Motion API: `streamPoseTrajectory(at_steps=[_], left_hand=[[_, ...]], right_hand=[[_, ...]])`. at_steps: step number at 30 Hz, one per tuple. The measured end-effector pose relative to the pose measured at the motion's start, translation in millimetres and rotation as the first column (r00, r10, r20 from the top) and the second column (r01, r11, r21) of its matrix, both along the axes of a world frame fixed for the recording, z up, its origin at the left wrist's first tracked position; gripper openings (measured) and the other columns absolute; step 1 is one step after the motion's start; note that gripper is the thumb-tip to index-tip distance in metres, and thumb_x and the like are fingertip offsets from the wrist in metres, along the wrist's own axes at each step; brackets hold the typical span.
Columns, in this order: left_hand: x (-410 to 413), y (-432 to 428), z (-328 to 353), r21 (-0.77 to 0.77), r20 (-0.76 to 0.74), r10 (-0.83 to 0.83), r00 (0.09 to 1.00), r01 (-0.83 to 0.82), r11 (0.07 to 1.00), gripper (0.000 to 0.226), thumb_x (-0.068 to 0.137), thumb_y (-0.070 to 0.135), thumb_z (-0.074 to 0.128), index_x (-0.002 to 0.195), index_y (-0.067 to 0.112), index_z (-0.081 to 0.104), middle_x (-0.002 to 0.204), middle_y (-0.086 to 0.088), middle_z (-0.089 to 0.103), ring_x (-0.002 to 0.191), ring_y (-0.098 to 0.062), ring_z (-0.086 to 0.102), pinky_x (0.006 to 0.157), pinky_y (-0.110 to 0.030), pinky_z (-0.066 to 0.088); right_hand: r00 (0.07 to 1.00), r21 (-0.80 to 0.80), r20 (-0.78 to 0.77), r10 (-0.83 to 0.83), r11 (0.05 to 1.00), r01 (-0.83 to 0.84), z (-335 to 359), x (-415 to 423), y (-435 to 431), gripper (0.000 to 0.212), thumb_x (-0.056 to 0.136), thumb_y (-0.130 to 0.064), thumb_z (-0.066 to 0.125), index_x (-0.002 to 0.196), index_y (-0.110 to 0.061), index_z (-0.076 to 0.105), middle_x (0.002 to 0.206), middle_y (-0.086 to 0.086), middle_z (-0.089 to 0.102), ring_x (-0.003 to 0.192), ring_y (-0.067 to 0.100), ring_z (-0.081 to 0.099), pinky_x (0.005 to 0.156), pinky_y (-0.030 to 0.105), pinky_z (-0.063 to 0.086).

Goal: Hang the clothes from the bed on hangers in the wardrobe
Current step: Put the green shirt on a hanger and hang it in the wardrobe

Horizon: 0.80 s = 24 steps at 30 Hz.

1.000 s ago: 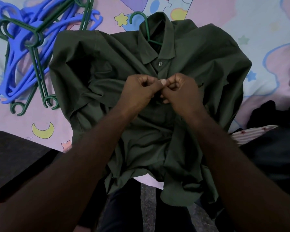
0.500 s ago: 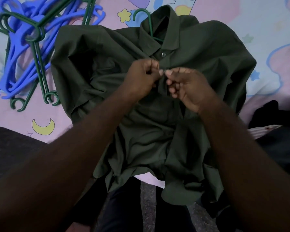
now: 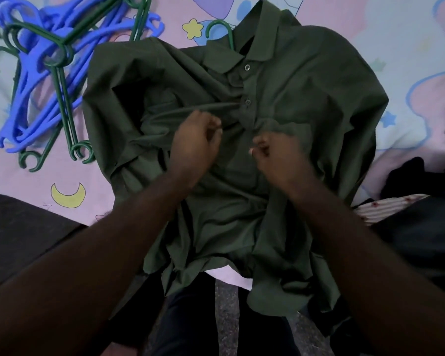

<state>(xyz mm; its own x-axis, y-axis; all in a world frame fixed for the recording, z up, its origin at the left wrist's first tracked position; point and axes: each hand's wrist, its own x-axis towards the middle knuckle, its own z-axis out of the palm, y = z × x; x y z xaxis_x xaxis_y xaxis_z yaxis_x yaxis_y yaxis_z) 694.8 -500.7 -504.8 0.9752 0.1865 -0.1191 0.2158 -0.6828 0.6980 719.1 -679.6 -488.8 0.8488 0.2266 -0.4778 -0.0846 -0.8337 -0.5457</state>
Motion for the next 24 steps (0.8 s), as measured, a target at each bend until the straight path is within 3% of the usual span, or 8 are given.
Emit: streamPoseTrajectory(at_steps=[2,4,9,14,19,22,24], left_hand=[[-12.2,0.1,-8.9,0.126,-0.12,-0.088,0.989,0.103,0.987,0.02,0.088,0.016,0.064,0.105,0.005,0.066,0.105,-0.012,0.061,0.095,-0.026,0.06,0.084,-0.032,0.046],[-12.6,-0.3,-12.9,0.203,-0.178,-0.113,0.978,0.149,0.968,0.029,0.09,0.022,0.062,0.116,0.007,0.062,0.115,-0.013,0.056,0.104,-0.029,0.057,0.09,-0.036,0.045],[12.6,-3.4,-16.1,0.311,-0.228,-0.064,0.971,0.135,0.941,0.042,0.095,0.035,0.056,0.131,0.014,0.05,0.131,-0.011,0.049,0.109,-0.031,0.056,0.088,-0.041,0.047],[30.0,-4.3,-24.5,0.338,-0.289,-0.048,0.956,0.149,0.929,0.032,0.096,0.034,0.054,0.122,0.015,0.057,0.126,-0.01,0.053,0.106,-0.033,0.058,0.083,-0.04,0.048],[32.0,-0.1,-24.5,0.317,-0.227,-0.074,0.971,0.146,0.937,0.023,0.097,0.028,0.052,0.111,0.013,0.063,0.115,-0.01,0.054,0.099,-0.03,0.057,0.075,-0.037,0.045],[29.3,1.2,-14.4,0.196,-0.14,-0.091,0.986,0.117,0.974,0.018,0.093,0.021,0.058,0.102,0.007,0.065,0.106,-0.013,0.056,0.096,-0.028,0.056,0.079,-0.034,0.044],[24.5,0.4,4.8,0.024,-0.066,-0.01,0.998,0.012,1.0,0.011,0.091,0.017,0.061,0.095,0.008,0.065,0.092,-0.006,0.062,0.084,-0.018,0.058,0.073,-0.023,0.042]], right_hand=[[1.0,-0.07,0.003,-0.003,0.998,0.003,-15.8,-7.8,1.4,0.04,0.092,-0.023,0.062,0.129,-0.007,0.059,0.127,0.014,0.061,0.118,0.03,0.057,0.102,0.036,0.044],[0.998,-0.095,0.065,-0.023,0.995,0.029,-25.5,-7.3,5.6,0.05,0.093,-0.022,0.06,0.139,-0.006,0.048,0.14,0.015,0.049,0.129,0.031,0.046,0.11,0.037,0.036],[0.972,-0.157,0.227,-0.061,0.983,0.098,-37.3,12.8,13.0,0.061,0.092,-0.031,0.062,0.145,-0.012,0.039,0.142,0.013,0.042,0.129,0.031,0.042,0.107,0.04,0.037],[0.96,-0.15,0.218,-0.178,0.965,0.213,-38.3,39.9,13.1,0.049,0.092,-0.04,0.06,0.134,-0.019,0.044,0.131,0.009,0.05,0.115,0.033,0.054,0.088,0.037,0.043],[0.949,-0.12,0.251,-0.193,0.966,0.228,-34.4,58.2,5.4,0.025,0.097,-0.027,0.05,0.114,-0.016,0.066,0.116,0.014,0.059,0.106,0.032,0.057,0.083,0.033,0.042],[0.933,0.002,0.278,-0.23,0.971,0.239,-24.6,56.5,1.4,0.017,0.094,-0.022,0.053,0.094,-0.011,0.066,0.104,0.015,0.059,0.096,0.031,0.057,0.079,0.032,0.04],[0.944,0.05,0.24,-0.224,0.975,0.219,-10.3,53.5,-3.4,0.015,0.095,-0.023,0.054,0.087,-0.012,0.061,0.089,0.008,0.061,0.086,0.024,0.055,0.073,0.025,0.037]])
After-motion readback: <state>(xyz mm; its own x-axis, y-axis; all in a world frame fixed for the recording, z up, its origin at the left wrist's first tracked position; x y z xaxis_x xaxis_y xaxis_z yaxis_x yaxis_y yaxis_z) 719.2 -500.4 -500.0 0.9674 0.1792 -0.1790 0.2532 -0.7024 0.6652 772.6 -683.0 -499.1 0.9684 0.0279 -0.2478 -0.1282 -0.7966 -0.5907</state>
